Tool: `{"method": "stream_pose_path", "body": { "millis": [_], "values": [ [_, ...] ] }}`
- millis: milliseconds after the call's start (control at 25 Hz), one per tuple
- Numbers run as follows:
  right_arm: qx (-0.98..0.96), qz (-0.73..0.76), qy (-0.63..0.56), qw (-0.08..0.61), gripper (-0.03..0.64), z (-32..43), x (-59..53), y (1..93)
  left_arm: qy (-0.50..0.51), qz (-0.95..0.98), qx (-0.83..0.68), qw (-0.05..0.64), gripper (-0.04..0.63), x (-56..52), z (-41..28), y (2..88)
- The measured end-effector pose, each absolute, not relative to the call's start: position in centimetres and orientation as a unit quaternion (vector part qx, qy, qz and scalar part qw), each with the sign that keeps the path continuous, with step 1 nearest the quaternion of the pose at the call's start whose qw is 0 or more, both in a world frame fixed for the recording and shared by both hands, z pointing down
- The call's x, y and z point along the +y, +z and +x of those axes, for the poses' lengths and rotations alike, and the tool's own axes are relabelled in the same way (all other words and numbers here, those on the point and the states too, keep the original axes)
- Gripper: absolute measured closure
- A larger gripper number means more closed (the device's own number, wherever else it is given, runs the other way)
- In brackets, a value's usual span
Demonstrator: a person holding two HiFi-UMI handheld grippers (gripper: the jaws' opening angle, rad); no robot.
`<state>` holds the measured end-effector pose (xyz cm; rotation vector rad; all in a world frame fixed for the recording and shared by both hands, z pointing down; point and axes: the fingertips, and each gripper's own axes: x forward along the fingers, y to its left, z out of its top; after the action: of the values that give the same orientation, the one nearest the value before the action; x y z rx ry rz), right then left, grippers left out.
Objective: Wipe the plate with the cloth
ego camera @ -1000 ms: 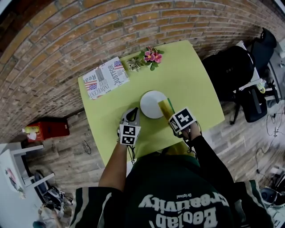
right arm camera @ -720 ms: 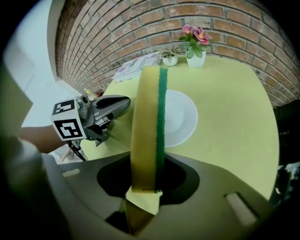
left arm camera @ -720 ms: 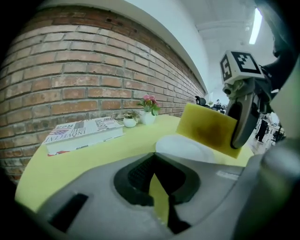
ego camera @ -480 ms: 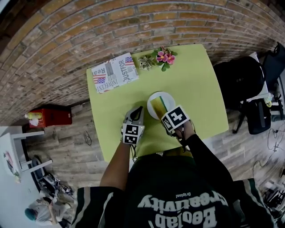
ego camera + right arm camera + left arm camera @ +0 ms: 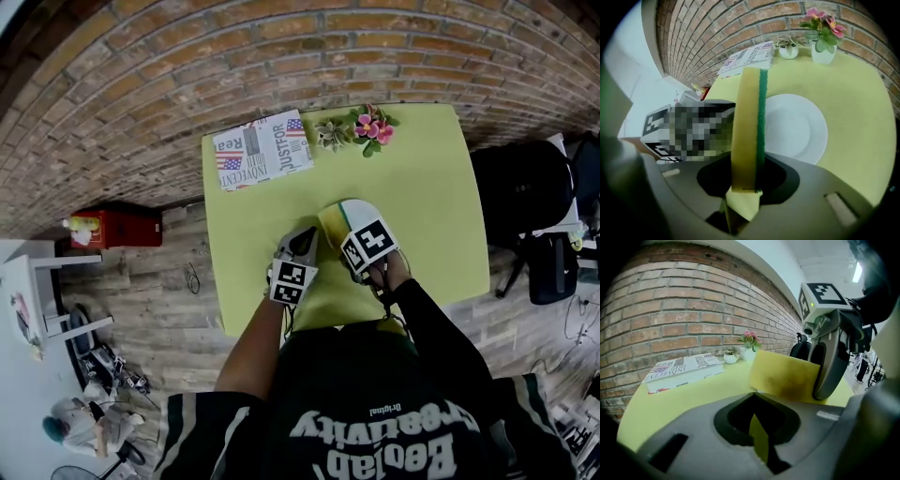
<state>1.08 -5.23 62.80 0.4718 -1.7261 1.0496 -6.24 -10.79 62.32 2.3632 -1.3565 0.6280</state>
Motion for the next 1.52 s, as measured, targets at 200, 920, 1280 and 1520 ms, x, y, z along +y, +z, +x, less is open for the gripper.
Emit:
{"method": "stream_pose_path", "body": {
  "millis": [200,920,1280,1520],
  "values": [
    [-0.703,0.173,0.473,0.502,0.479,0.3,-4.4,63.6,0.223,0.831,-0.479,0.173,0.597,-10.9,-6.3,62.4],
    [-0.680,0.210,0.505,0.489,0.476,4.2,-5.8,63.6,0.227,0.826,-0.486,0.172,0.597,-10.9,-6.5,62.5],
    [-0.671,0.230,0.520,0.476,0.474,6.3,-6.6,63.7,0.234,0.825,-0.483,0.176,0.597,-10.9,-6.4,62.7],
    [-0.666,0.249,0.525,0.468,0.474,8.2,-7.1,63.6,0.241,0.824,-0.482,0.176,0.597,-10.9,-6.4,62.9]
  ]
}}
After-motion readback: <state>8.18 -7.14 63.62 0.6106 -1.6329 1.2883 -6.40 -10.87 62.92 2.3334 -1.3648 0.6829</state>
